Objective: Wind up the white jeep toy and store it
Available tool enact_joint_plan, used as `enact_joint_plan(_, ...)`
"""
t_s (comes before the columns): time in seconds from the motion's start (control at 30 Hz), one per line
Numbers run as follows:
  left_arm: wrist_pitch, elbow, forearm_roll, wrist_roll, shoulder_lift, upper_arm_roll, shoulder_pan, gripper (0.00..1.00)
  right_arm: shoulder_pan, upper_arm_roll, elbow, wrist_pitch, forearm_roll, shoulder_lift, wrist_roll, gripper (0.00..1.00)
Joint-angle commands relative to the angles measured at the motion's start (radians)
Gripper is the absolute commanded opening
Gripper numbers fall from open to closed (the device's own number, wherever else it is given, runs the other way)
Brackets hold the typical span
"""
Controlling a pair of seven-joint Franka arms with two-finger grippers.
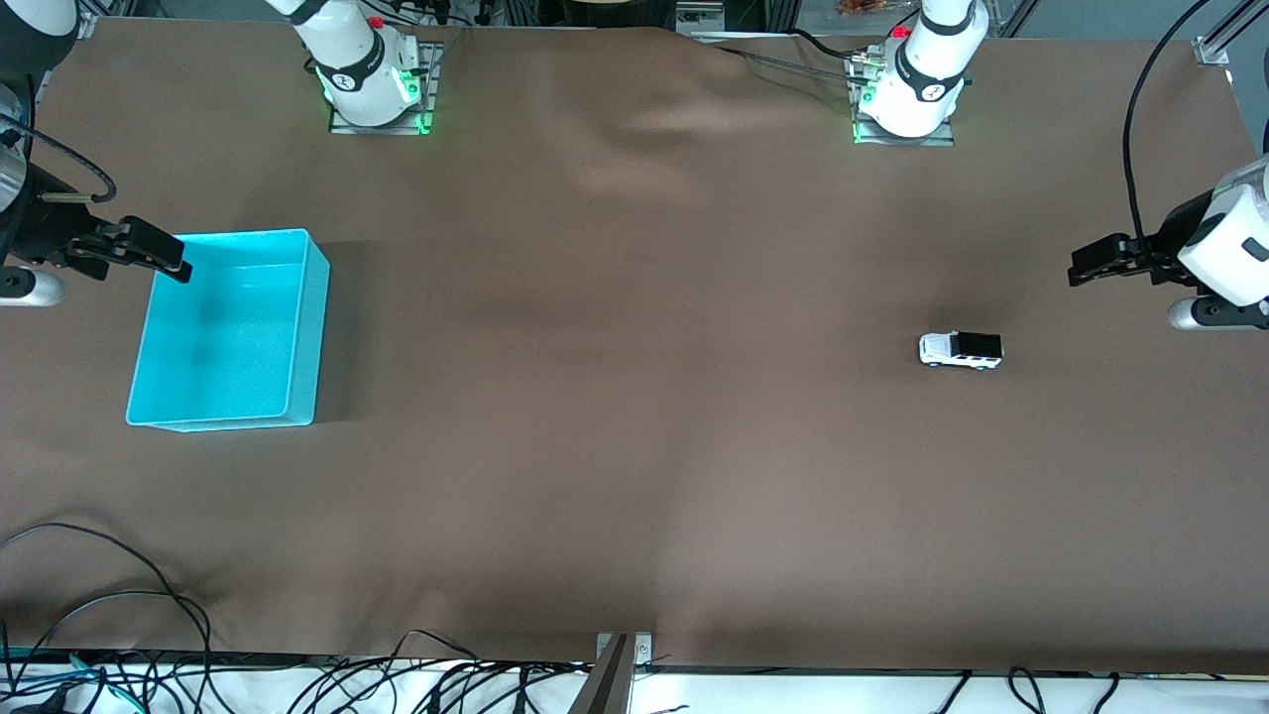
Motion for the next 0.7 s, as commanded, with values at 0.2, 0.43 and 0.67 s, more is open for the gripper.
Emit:
enact_joint_plan(0.2,-0.017,-0.016,-0.006,-0.056,0.007,0.004,0.005,1.0,-0.001,0.003,0.014,-0.009,0.001,-0.004,0.008,1.0)
enact_joint_plan(0.43,-0.017,-0.016,-0.005,-0.242,0.033,0.004,0.002,1.0,-0.003,0.002,0.014,-0.009,0.001,-0.004,0.008,1.0)
enact_joint_plan(0.67,-0.017,-0.029,0.001,-0.524,0.067,0.004,-0.004,1.0,-0.003,0.002,0.014,-0.009,0.001,-0.004,0.008,1.0)
